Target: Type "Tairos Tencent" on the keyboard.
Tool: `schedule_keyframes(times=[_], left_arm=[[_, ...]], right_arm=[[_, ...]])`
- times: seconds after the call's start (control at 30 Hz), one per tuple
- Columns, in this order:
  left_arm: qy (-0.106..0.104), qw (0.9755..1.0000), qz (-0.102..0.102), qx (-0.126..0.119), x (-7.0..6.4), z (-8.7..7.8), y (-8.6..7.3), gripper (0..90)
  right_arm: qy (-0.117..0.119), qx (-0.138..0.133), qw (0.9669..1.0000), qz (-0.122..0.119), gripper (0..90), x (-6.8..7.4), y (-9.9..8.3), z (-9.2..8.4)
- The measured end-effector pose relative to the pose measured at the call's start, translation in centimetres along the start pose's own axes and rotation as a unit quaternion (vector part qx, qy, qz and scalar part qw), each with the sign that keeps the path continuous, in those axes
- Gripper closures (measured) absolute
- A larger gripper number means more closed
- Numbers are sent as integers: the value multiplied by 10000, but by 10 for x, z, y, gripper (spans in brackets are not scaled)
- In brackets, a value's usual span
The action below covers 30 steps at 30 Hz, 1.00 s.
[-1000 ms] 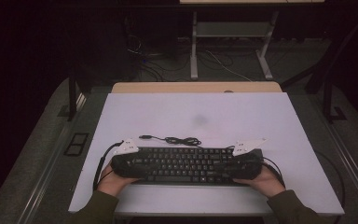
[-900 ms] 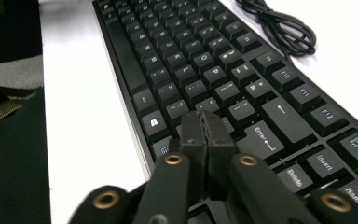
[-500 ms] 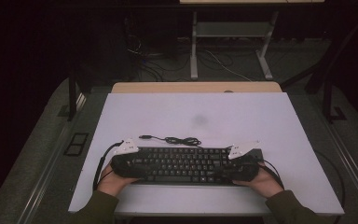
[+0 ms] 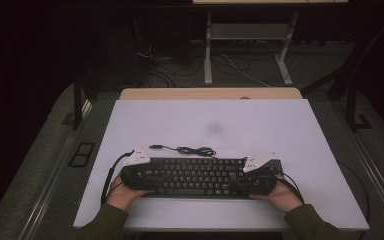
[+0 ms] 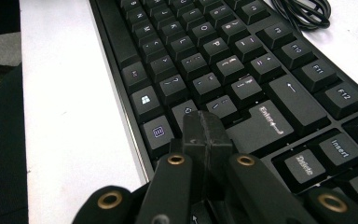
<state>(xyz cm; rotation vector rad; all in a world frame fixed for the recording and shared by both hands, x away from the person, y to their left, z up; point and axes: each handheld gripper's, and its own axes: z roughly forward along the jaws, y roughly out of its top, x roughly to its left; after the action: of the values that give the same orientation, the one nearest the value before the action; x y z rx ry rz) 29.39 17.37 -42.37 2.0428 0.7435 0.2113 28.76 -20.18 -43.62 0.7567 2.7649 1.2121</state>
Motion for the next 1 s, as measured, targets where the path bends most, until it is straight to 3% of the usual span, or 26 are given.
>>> schedule_keyframes(times=[0.17, 0.53, 1.0], left_arm=[[-26, 10000, 42, 2, -2, 6, 5, 453], [-242, 9996, 89, 141, -6, 24, 18, 887], [-233, 9987, 142, 425, -7, 42, 17, 888]], right_arm=[[3, 7, 10000, 7, 892, 0, 0, 0], [11, 8, 10000, -9, 892, 0, 0, 0], [9, 14, 10000, -16, 892, 0, 0, 0]])
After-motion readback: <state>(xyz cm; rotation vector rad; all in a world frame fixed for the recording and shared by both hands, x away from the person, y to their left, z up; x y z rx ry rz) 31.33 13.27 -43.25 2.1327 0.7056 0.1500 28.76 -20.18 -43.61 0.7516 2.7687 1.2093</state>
